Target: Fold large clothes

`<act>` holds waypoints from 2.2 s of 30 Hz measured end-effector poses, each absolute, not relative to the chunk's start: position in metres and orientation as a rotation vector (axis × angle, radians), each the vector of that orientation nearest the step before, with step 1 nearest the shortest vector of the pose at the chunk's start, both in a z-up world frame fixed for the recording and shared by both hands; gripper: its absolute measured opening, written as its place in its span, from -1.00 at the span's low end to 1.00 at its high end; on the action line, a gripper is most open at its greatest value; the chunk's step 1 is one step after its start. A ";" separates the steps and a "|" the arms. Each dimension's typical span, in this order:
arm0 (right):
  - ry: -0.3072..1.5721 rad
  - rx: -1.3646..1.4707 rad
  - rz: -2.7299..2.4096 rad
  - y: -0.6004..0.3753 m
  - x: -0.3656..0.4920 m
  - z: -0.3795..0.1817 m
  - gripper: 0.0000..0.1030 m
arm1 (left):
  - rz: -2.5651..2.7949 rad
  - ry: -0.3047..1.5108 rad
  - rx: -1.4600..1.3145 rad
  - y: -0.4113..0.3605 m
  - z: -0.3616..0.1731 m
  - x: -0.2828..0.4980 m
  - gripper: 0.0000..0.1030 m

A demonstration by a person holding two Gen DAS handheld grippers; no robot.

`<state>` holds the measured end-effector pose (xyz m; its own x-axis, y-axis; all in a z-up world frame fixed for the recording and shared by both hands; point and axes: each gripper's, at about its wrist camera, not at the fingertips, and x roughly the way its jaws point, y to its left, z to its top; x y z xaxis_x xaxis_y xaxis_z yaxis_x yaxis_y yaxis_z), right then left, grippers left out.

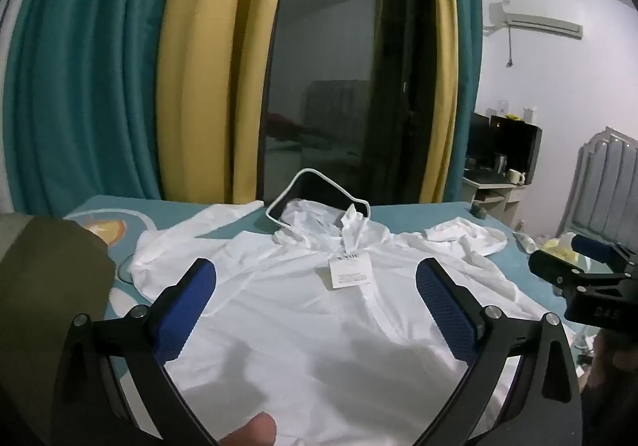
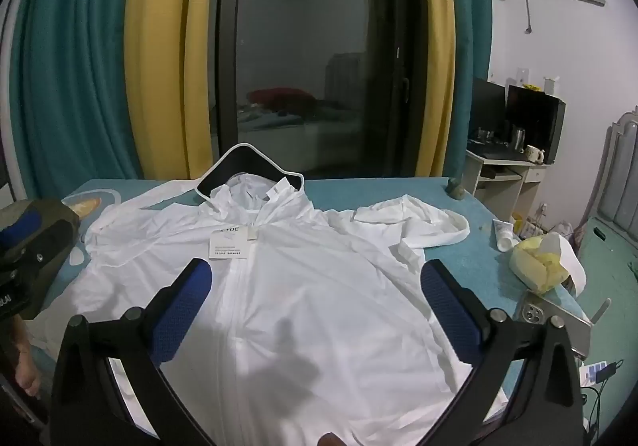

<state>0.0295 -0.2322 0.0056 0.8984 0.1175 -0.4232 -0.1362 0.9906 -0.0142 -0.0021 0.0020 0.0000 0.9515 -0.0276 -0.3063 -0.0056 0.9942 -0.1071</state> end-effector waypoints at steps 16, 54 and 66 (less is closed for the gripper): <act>0.434 -0.056 0.127 -0.231 0.029 0.008 1.00 | 0.048 0.316 -0.071 -0.003 -0.004 -0.001 0.98; 0.442 -0.059 0.134 -0.233 0.022 0.004 1.00 | 0.034 0.345 -0.100 0.005 -0.004 -0.010 0.98; 0.464 -0.059 0.129 -0.231 -0.010 -0.009 1.00 | 0.010 0.395 -0.106 -0.001 -0.019 -0.032 0.98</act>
<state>-0.0104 -0.2308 -0.0090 0.8862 0.1102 -0.4501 -0.1370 0.9902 -0.0272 -0.0325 -0.0014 -0.0186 0.9232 -0.0107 -0.3842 -0.0306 0.9944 -0.1011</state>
